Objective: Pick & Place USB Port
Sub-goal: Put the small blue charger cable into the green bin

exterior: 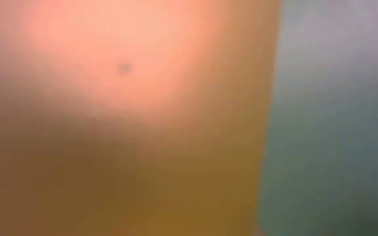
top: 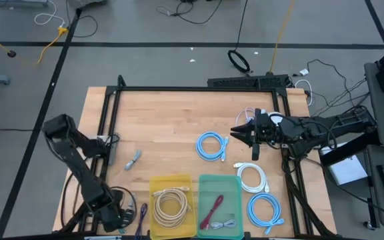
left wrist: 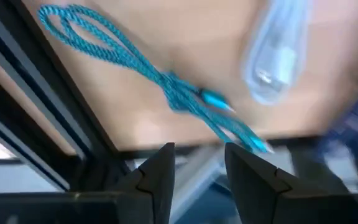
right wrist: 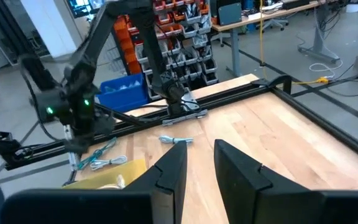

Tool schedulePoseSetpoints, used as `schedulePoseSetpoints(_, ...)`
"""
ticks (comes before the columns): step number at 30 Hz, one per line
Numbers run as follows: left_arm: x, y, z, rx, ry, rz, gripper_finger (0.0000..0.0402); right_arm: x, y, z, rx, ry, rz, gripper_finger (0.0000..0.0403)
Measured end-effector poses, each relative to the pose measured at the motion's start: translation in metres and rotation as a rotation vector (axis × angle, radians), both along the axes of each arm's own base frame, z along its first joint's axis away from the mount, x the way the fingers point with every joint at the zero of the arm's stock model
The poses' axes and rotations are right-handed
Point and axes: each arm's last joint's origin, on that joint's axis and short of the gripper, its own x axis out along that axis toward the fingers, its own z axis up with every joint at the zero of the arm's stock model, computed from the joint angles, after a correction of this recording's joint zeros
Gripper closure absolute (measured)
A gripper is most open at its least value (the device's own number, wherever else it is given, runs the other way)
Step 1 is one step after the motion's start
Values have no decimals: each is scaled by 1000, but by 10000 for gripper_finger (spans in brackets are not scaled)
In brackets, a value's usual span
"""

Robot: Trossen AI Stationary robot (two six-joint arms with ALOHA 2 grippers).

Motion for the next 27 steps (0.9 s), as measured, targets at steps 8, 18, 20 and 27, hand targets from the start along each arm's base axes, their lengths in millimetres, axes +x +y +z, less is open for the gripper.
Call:
schedulePoseSetpoints(8,3,-26,-43,-7,36,-41,259,0,2,1,38,-11,58,330)
schedulePoseSetpoints(18,15,-20,-47,62,-61,4,259,1,2,6,40,-62,62,330)
schedulePoseSetpoints(20,16,-15,-46,99,-73,17,259,1,2,6,37,-62,62,330)
schedulePoseSetpoints(27,18,5,-42,230,-48,49,259,1,2,6,33,-63,61,330)
